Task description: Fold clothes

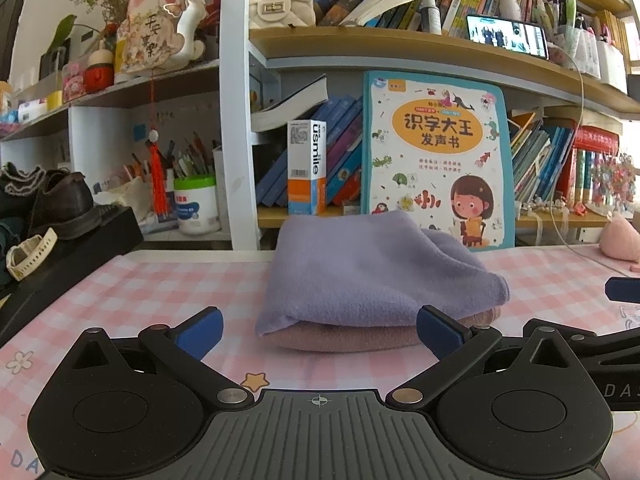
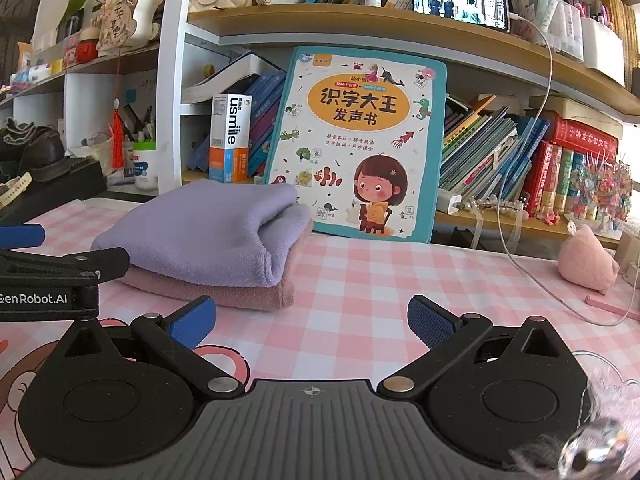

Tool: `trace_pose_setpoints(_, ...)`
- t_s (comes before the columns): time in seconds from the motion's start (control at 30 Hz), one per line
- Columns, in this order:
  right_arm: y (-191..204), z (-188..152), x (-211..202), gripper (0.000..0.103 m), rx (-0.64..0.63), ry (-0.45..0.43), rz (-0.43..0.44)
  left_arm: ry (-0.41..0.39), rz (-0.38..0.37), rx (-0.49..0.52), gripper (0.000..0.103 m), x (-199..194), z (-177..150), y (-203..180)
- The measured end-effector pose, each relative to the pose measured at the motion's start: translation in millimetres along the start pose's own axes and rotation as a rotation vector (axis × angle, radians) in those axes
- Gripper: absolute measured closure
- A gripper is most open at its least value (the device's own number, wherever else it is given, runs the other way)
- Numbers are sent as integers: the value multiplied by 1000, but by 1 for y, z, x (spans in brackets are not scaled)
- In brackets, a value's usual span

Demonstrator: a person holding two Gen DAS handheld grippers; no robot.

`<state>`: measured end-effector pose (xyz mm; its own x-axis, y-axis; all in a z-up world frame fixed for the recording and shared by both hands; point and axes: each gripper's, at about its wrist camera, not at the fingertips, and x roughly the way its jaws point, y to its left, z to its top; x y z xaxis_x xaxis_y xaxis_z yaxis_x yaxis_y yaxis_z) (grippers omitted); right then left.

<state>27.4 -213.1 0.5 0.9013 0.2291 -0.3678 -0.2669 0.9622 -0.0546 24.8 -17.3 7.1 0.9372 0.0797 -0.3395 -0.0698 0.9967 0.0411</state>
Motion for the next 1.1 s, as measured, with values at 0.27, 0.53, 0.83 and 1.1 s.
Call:
trace_pose_setpoints(0.27, -1, 0, 1, 0, 0, 9, 1, 10, -2, -4, 0, 1, 0, 1)
trace_pose_setpoints(0.53, -1, 0, 2, 0, 6, 15, 1, 7, -3, -3, 0, 1, -1, 0)
trace_pose_setpoints(0.83, -2, 1, 3, 0, 10, 24, 1, 1, -4, 2, 0, 0, -1, -1)
trace_pose_setpoints(1.1, -2, 0, 4, 0, 9, 22, 0, -7, -8, 7, 0, -1, -1, -1)
